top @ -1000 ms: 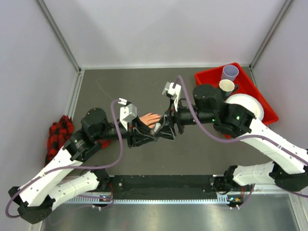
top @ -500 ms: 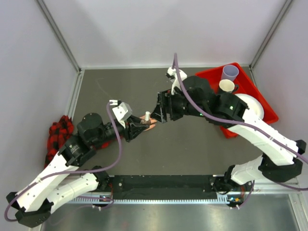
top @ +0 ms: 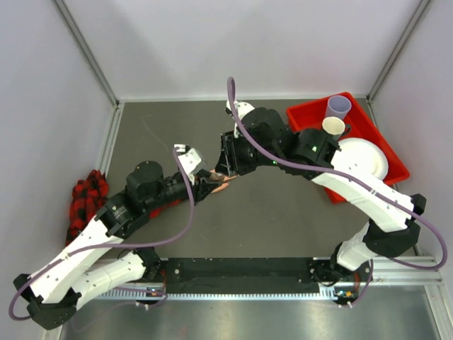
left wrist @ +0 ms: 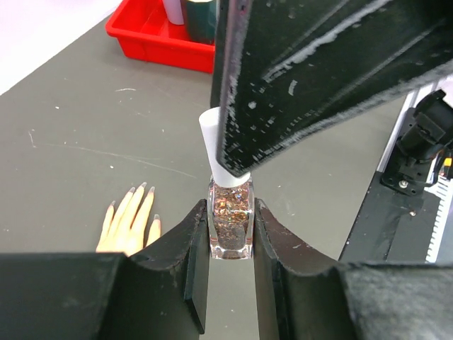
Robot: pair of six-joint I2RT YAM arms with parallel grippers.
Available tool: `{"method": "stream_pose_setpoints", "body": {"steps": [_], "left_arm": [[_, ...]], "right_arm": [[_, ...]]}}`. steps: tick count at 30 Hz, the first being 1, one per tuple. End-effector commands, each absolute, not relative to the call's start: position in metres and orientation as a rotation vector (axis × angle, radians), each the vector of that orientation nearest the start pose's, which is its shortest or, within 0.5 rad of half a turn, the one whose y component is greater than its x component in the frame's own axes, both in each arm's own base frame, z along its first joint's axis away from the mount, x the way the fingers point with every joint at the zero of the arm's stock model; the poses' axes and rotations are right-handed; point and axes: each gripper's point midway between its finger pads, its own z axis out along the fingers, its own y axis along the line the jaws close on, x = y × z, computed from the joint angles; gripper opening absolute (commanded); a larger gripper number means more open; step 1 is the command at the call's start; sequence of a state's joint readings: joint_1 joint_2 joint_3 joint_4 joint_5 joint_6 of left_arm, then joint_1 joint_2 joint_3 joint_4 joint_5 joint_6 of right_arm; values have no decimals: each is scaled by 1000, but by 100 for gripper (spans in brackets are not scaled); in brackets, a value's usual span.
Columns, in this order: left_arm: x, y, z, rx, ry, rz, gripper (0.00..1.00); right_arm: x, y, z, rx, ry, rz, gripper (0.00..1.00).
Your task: Paint the nails
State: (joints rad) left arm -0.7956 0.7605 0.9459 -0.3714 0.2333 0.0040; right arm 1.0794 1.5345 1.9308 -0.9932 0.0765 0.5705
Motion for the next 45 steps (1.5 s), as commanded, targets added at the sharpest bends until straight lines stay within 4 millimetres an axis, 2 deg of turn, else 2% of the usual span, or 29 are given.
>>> {"method": "stream_pose_setpoints", "body": {"steps": [1,5,9,20,30,45], "left_arm": [[181,-240,333,862,1532,-759,0],[180,-242,335,869,1524,-770,0],[177,-242,337,868,1514,-783,0],[169,-241,344,874,1480,-821,0],[168,-243,338,889,1499,-827,0],[165,-243,338,901,1493,-836,0]], "right_arm": [[171,359,370,-574,2199,891,39],[167,362,368,-618,2194,913,43],[166,362,367,-629,2193,910,40],[169,361,362,-625,2194,933,40],[172,356,371,-599,2166,928,38],[176,355,367,-592,2174,919,31]]}}
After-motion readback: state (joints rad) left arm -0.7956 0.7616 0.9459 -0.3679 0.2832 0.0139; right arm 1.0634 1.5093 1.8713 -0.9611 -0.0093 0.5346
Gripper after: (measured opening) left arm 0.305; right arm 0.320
